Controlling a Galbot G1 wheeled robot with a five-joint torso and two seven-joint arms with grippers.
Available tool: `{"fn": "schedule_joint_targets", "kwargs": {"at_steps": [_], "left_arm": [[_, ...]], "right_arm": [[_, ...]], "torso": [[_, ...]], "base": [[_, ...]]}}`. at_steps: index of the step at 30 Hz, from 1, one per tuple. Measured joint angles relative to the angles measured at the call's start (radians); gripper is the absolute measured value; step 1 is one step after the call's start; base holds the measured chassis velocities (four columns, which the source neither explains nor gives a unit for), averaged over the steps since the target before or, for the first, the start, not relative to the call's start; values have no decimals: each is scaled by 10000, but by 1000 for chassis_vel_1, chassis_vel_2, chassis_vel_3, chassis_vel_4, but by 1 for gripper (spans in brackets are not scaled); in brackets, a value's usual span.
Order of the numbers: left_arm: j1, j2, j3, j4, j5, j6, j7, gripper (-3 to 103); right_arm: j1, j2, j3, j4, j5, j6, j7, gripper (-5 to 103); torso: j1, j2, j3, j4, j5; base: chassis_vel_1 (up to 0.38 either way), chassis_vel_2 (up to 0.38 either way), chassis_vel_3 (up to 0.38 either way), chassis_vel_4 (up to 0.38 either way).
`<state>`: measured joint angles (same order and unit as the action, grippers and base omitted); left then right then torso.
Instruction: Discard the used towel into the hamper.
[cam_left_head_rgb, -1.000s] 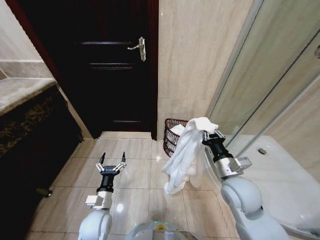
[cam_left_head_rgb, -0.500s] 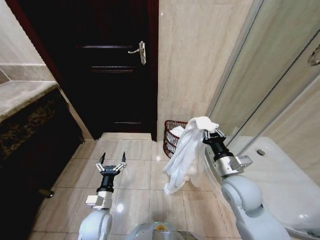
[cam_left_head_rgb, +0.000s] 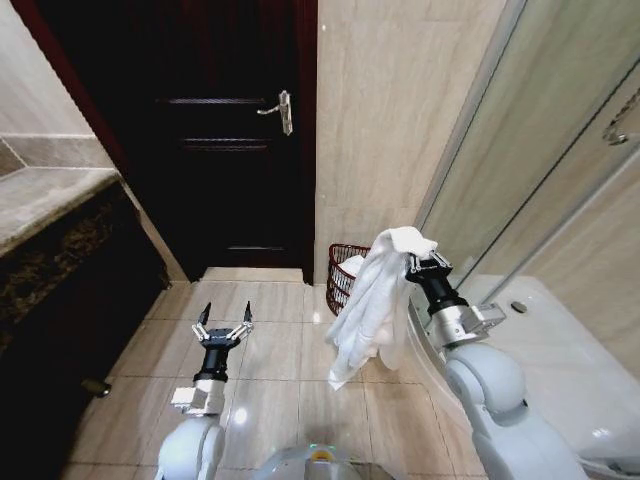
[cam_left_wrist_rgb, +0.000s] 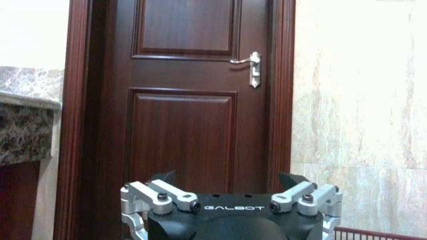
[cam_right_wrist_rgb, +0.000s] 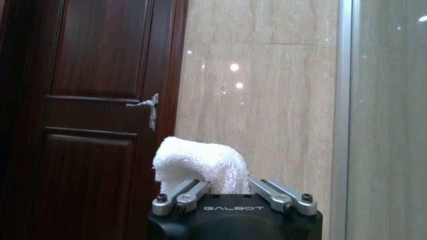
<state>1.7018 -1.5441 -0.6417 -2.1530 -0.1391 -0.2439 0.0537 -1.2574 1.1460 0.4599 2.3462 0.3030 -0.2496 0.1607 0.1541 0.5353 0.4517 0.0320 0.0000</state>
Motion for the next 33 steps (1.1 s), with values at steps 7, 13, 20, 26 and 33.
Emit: {"fn": "schedule_joint_targets", "kwargs": {"at_steps": [7,13,20,26,33], "left_arm": [[-114,9,31,44,-1,80,17,100],[-151,24,19,70,-12,116,30,100],[-169,31,14,113,-44,125,43,100],[-169,-36,67,203,-76,126,138,100],[-148,-10,-6,183,-141,104,212,100]], "right_arm": [[28,33,6,-17,-6,-5,3,9],[95,43,4,-79,-7,-13,6,9],[128,63,-36,-99,-17,-24,17,9],[104,32,32,-97,-9,-25,20,9],[233,36,-55,-152,-7,-54,20,9]], "torso": [[130,326,195,0,0],[215,549,334,0,0],[327,844,517,0,0],[434,1101,667,-1,-1],[550,1394,843,1,0]], "base": [[0,0,0,0],[0,0,0,0],[0,0,0,0],[0,0,0,0],[0,0,0,0]]}}
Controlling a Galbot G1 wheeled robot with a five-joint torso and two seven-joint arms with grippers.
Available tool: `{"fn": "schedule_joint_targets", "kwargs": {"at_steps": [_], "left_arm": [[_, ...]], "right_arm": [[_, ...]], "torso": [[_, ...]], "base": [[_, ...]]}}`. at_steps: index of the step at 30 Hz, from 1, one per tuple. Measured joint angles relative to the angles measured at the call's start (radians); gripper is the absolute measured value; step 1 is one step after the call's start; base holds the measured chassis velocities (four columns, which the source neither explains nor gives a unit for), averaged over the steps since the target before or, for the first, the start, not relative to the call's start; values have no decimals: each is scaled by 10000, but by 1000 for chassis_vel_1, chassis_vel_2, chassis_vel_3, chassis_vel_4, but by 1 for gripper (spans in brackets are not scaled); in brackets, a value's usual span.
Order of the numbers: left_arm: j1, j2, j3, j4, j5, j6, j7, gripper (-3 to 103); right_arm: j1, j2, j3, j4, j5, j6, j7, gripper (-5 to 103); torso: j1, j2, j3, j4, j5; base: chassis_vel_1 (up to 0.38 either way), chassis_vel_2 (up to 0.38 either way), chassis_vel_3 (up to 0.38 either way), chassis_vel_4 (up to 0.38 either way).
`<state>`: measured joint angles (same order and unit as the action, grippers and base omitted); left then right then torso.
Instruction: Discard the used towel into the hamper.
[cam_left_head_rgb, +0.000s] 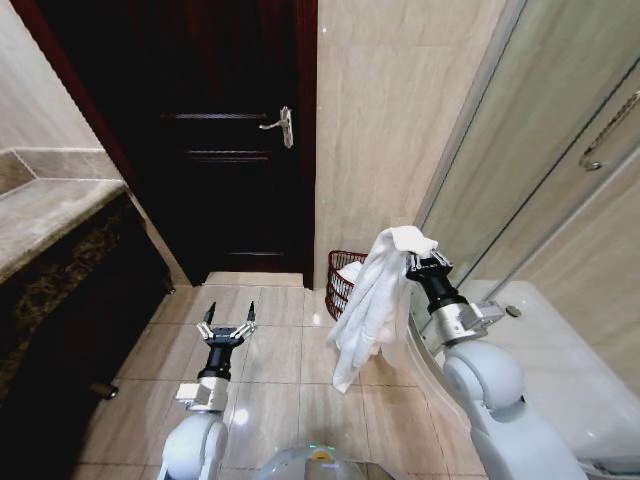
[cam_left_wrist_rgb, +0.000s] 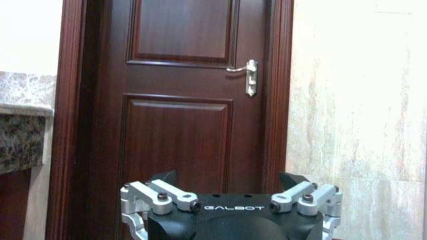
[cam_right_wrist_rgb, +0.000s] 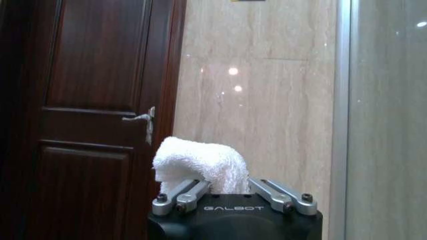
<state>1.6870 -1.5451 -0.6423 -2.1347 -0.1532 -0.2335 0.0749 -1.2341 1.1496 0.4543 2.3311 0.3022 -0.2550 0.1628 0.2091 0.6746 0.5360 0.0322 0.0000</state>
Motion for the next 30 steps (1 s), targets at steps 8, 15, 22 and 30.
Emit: {"fn": "schedule_joint_targets", "kwargs": {"at_steps": [8,15,22,30], "left_arm": [[1,-22,-4,-23,-62,-154,122,100],[-41,-27,31,6,-76,-222,252,100],[-105,21,25,20,-83,-219,265,100],[-144,23,24,101,-90,-215,273,100]], "right_arm": [[14,-42,14,117,48,-70,27,9],[-31,-47,81,188,77,-71,24,9],[27,-21,57,125,76,-64,13,9],[64,-2,-15,55,54,-58,5,9]], "torso": [[126,306,181,0,0],[140,331,194,1,0],[129,298,173,2,1],[116,268,156,1,0]], "base": [[0,0,0,0],[0,0,0,0],[0,0,0,0],[-7,7,5,-7]]}}
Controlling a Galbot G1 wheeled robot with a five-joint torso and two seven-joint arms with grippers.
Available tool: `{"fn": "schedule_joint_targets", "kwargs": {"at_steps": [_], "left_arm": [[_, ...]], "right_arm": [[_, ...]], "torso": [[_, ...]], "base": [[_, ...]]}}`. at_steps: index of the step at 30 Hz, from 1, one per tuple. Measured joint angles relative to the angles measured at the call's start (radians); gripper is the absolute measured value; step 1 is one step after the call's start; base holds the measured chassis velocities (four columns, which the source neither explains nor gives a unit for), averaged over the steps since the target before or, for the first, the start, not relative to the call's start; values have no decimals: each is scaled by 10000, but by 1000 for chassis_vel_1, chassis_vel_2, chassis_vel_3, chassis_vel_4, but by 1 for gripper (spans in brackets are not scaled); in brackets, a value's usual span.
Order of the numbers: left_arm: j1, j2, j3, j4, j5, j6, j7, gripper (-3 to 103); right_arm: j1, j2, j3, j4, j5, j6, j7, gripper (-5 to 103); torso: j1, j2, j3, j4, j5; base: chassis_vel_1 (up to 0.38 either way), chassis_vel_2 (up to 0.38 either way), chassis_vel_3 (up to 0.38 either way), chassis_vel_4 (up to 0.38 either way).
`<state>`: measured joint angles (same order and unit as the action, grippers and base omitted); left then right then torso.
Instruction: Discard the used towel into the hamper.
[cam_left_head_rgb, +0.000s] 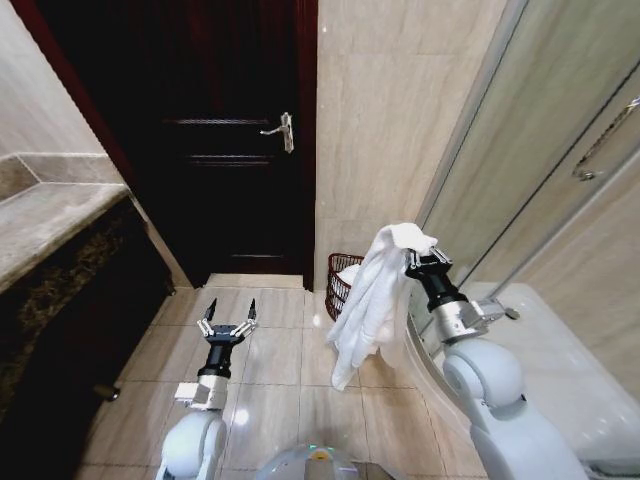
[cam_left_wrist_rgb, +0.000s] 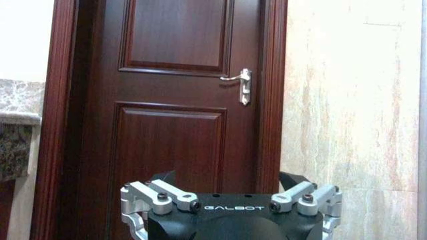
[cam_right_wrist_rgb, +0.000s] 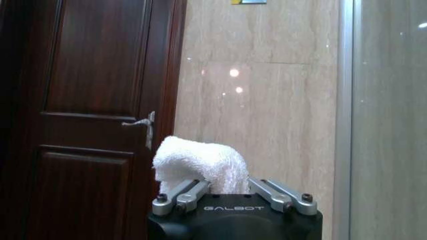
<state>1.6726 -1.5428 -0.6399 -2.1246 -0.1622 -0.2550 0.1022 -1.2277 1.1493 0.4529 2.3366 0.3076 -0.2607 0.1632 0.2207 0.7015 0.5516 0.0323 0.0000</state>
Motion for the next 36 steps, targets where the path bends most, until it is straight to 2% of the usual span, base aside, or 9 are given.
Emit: {"fn": "schedule_joint_targets", "kwargs": {"at_steps": [36], "left_arm": [[-205,70,13,182,-34,47,101,100]], "right_arm": [[331,53,-298,-320,-45,22,4,9]], "torso": [[-20,-54,-31,-1,0]], "base": [[-29,32,28,-31]]}}
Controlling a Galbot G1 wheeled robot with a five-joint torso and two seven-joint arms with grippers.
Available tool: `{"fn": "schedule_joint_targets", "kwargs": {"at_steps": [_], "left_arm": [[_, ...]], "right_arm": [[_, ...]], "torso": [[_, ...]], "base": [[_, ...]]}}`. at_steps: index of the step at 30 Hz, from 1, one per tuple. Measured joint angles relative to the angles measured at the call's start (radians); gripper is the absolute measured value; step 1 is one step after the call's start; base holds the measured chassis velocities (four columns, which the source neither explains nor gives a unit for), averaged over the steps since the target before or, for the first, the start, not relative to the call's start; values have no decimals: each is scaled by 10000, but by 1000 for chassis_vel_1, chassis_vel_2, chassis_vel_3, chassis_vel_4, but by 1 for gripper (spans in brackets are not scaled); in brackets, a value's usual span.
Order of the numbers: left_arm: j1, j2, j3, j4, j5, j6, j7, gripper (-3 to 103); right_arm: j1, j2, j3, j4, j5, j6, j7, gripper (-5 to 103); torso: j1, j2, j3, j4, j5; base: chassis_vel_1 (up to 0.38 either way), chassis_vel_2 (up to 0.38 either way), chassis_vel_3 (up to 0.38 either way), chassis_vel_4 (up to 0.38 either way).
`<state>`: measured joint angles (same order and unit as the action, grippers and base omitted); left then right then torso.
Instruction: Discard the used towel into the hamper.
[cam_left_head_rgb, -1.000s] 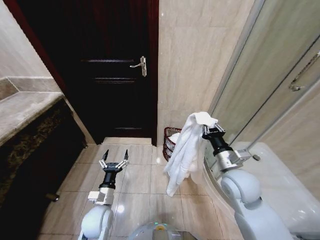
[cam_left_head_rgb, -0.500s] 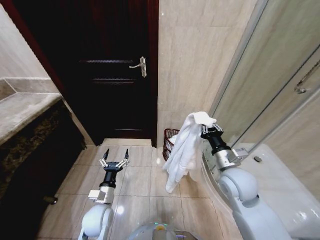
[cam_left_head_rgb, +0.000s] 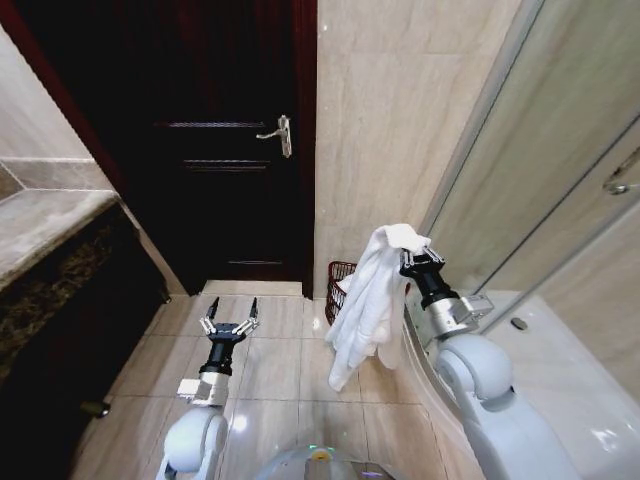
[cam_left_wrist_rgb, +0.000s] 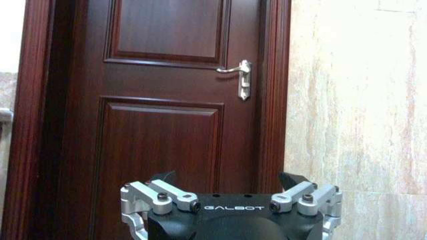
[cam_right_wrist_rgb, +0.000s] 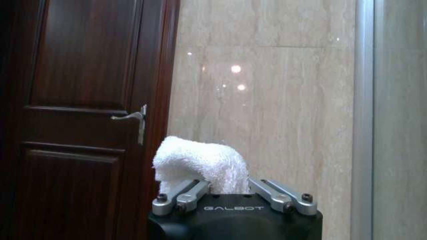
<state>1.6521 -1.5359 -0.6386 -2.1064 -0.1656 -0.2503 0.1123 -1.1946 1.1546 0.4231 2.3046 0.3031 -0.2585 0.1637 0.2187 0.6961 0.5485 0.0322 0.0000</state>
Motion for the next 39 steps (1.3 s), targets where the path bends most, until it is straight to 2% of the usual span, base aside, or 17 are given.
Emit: {"fn": "schedule_joint_targets", "kwargs": {"at_steps": [13,21,24,32,39], "left_arm": [[0,-56,6,118,18,-121,20,100],[-5,-159,-37,134,99,-169,16,100],[-48,-155,-129,161,63,-183,-55,100],[-171,-235,-63,291,135,-197,-137,100],[-338,-204,-112,330,130,-143,-211,100]], "right_arm": [[1076,-210,-102,-228,625,-182,211,9],[3310,-838,-348,-1454,1810,-222,28,9],[4707,-975,-578,-2218,2318,-222,-55,9],[6626,-920,-848,-3524,2685,-237,-359,9],[8609,-1501,-1241,-4798,2870,-438,-627,9]], "torso": [[-6,-5,-5,0,1],[-5,-7,-4,1,3],[-5,-7,-4,2,0],[-5,-9,-4,0,4],[-4,-9,-5,0,1]], "base": [[-20,24,27,-19],[0,0,0,0],[0,0,0,0],[0,0,0,0],[0,0,0,0]]}}
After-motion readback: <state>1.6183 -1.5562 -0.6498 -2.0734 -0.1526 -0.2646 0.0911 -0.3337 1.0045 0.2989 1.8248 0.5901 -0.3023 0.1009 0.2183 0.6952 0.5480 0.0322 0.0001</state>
